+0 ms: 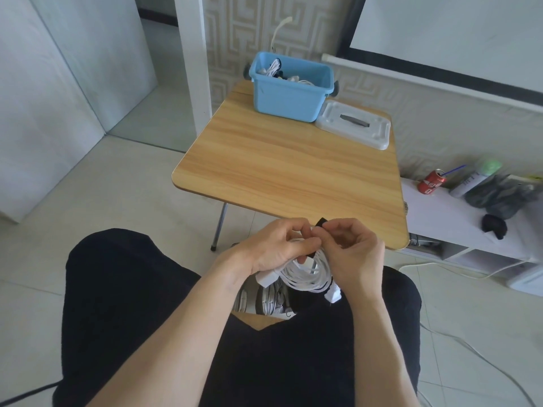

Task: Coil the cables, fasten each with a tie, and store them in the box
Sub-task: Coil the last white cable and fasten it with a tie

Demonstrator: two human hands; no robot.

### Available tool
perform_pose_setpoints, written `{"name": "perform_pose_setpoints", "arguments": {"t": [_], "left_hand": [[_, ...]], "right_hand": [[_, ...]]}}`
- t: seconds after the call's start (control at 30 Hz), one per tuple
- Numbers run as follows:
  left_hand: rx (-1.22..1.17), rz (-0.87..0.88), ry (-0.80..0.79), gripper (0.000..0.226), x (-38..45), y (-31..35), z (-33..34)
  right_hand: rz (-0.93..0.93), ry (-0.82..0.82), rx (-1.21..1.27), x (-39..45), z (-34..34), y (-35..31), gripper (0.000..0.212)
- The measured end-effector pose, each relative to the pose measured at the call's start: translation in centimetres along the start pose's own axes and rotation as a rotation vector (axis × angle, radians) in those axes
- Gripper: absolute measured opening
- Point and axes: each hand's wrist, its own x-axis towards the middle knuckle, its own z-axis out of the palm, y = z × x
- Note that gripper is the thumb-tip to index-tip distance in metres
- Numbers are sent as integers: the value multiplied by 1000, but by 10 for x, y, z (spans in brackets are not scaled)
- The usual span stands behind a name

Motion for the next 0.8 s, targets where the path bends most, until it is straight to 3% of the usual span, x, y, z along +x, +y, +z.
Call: {"name": "perform_pose_setpoints", "arguments": {"t": [0.13,0.3,0.57,0.7,0.8], "left_hand": [[-154,18,61,23,0,3,-1],[-290,40,128,23,2,1,-7],[-479,23,205,28,7,1,-10],[-289,2,252,16,2,3,-12],[-87,-10,261,21,-1,2,-18]], "right_hand": [[42,-77,38,4,-3,0,5],[3,-370,-77,1,-6,2,23],[-64,-232,-79,0,-3,4,24],[-55,-303,-79,2,-5,8,23],[-88,-343,-136,2,-4,10,20]]}}
